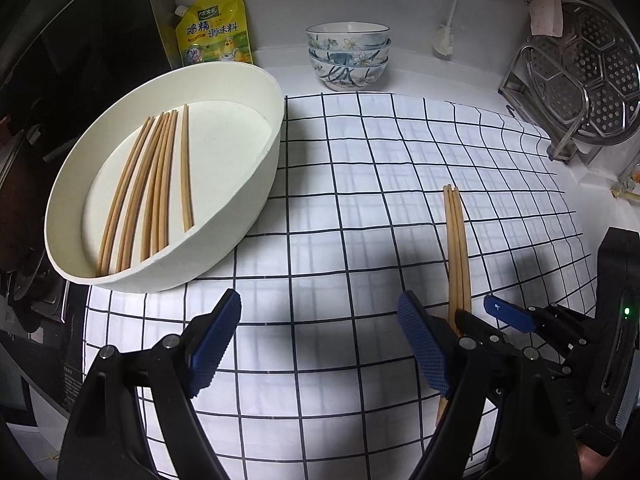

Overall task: Organize utensils
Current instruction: 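Move both grippers back toward the last chopsticks on the mat, then pinch one wooden chopstick with the right gripper while the left pinches another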

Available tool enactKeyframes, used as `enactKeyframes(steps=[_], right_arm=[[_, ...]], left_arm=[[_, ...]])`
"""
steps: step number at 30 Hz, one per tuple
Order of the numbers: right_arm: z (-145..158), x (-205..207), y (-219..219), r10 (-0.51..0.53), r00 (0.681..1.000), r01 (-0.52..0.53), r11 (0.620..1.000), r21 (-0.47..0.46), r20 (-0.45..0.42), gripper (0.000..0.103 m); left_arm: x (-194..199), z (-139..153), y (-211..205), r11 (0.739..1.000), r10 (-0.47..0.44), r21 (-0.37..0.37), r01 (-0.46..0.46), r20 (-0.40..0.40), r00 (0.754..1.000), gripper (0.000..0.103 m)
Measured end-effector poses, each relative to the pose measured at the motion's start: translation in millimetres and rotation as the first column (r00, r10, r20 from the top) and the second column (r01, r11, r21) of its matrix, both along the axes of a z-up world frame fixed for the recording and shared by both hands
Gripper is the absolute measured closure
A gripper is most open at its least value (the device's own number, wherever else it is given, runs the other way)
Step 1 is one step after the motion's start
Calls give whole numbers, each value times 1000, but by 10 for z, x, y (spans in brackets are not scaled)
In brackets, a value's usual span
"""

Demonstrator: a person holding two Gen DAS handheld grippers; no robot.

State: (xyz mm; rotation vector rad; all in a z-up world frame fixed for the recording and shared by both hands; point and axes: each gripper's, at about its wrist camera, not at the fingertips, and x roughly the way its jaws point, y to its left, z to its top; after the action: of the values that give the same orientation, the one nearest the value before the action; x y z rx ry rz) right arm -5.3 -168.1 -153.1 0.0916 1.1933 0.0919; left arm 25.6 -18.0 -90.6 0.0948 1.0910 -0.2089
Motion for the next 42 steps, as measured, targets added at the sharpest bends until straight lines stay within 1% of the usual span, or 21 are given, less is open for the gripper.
enactKeyframes(steps=[4, 10, 18, 21, 23, 34, 42], right_arm=[[12, -41, -102, -22, 1000, 22, 1000, -5, 2, 68], [15, -106, -296, -70, 998, 70, 998, -8, 0, 68], [19, -182, -537, -132, 991, 132, 991, -8, 5, 68], [18, -217, -599, -146, 989, 146, 989, -7, 7, 68], [22, -242, -630, -152, 988, 152, 988, -13, 9, 68], [37, -355, -812, -185, 983, 185, 982, -29, 18, 68], [36, -416, -861, -198, 980, 198, 980, -33, 18, 68]], left_arm=[[-1, -52, -84, 1000, -24, -10, 24, -13, 1000, 24], [-5, -121, -263, 997, -81, -17, 81, -10, 997, 24], [-6, -303, -519, 988, -153, -25, 153, -29, 988, 24], [8, -367, -561, 986, -159, -54, 156, -52, 986, 24], [15, -400, -594, 986, -161, -60, 157, -58, 985, 24], [45, -543, -740, 986, -166, -19, 165, -63, 984, 24], [44, -635, -802, 986, -164, 14, 165, -77, 984, 24]])
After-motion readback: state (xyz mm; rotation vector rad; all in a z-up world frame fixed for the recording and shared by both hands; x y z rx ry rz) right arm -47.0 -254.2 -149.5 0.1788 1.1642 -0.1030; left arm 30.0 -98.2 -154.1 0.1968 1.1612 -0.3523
